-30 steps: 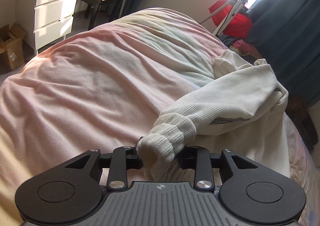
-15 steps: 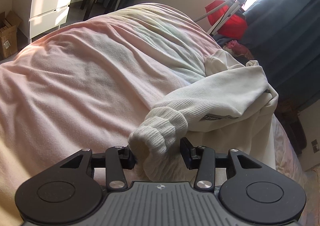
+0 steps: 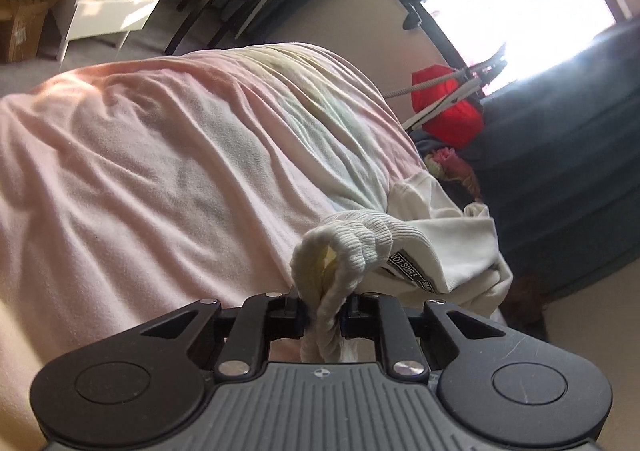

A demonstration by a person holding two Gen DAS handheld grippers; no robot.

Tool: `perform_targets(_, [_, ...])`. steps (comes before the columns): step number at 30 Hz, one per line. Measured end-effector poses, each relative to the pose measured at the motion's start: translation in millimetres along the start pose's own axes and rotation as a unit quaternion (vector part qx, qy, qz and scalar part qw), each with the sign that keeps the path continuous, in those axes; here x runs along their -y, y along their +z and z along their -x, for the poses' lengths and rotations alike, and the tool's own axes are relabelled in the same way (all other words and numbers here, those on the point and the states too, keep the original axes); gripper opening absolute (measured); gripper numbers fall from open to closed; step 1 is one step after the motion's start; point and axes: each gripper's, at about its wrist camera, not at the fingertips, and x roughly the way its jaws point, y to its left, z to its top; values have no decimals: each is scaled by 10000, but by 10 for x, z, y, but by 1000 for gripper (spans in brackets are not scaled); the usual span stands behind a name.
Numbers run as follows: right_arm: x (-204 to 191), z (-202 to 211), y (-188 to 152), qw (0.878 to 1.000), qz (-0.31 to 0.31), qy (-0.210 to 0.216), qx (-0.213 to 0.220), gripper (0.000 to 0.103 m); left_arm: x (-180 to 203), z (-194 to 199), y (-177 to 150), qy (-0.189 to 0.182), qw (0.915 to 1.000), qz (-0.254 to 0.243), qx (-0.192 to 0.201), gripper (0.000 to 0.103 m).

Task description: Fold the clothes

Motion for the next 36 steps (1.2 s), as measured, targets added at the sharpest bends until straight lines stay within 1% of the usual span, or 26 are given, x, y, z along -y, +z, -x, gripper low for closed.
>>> perform_targets(2, [16, -95, -23, 9997, 129, -206, -45, 84, -91, -43, 40, 1, 9997, 255, -65, 16])
perform_targets(4, [12, -150, -17, 9994, 245, -232, -6, 84, -107, -109, 23, 141, 9996, 211, -126, 16])
perform_targets(5, [7, -171, -10, 9993, 303, -217, 22, 82, -78, -132, 17, 169, 9997, 100, -121, 16])
perform_targets(6, [-19, -191, -8, 9987, 451, -222, 32, 70, -48, -156, 11, 196, 9997, -10, -115, 16])
perform_targets(7, [-66, -208, -19, 9971, 692, -316, 34, 62, -19, -179, 5, 224, 9996, -121, -110, 16])
perform_targets(8, [-111, -227, -47, 9945, 913, -510, 33, 49, 14, -203, 9, 241, 9994, -235, -113, 16])
perform_targets(9, [-145, -237, -84, 9927, 997, -676, 44, 40, 59, -227, 44, 226, 9990, -364, -146, 16])
perform_targets(10, [-188, -221, -115, 9928, 972, -693, 80, 38, 105, -252, 80, 211, 9984, -493, -179, 16])
perform_targets(11, [-244, -192, -142, 9936, 935, -625, 120, 33, 150, -276, 115, 195, 9976, -622, -211, 16])
perform_targets(12, [-301, -163, -169, 9943, 898, -557, 161, 31, 204, -291, 165, 181, 9966, -765, -229, 15])
perform_targets(15, [-569, -204, -246, 9960, 844, -157, 262, 29, 468, -216, 484, 200, 9924, -1210, 29, 15])
perform_targets(17, [-759, -327, -312, 9966, 763, 145, 266, 28, 654, -149, 769, 279, 9886, -1445, 316, 14])
perform_targets(19, [-959, -614, -409, 9967, 670, 436, 161, 28, 792, -123, 1119, 453, 9843, -1590, 611, 14])
perform_targets(21, [-1148, -988, -491, 9957, 515, 764, 1, 28, 896, -128, 1483, 676, 9790, -1718, 866, 14])
perform_targets(23, [-1322, -1407, -563, 9932, 441, 1054, -206, 28, 958, -262, 1863, 991, 9702, -1959, 1028, 14])
perform_targets(24, [-1398, -1610, -612, 9920, 465, 1134, -290, 28, 959, -371, 2042, 1137, 9654, -2095, 1055, 14])
perform_targets(28, [-1616, -2467, -684, 9880, 677, 1192, -711, 28, 843, -1078, 2597, 1837, 9452, -2522, 958, 15])
perform_targets(30, [-1672, -2841, -702, 9866, 820, 1062, -931, 28, 687, -1480, 2748, 2035, 9444, -2445, 832, 15])
perform_targets(31, [-1695, -2986, -708, 9857, 950, 963, -1002, 28, 589, -1677, 2764, 2121, 9443, -2402, 749, 15])
perform_targets(32, [-1715, -3064, -702, 9843, 1101, 916, -1027, 29, 501, -1863, 2772, 2202, 9436, -2381, 662, 15])
perform_targets(34, [-1759, -3156, -686, 9805, 1413, 893, -1031, 32, 392, -2156, 2746, 2327, 9390, -2489, 466, 16])
perform_targets(35, [-1779, -3181, -675, 9787, 1531, 881, -1050, 33, 351, -2271, 2732, 2377, 9368, -2537, 392, 16])
perform_targets(36, [-1798, -3187, -662, 9770, 1617, 868, -1086, 34, 353, -2284, 2714, 2384, 9357, -2569, 396, 16])
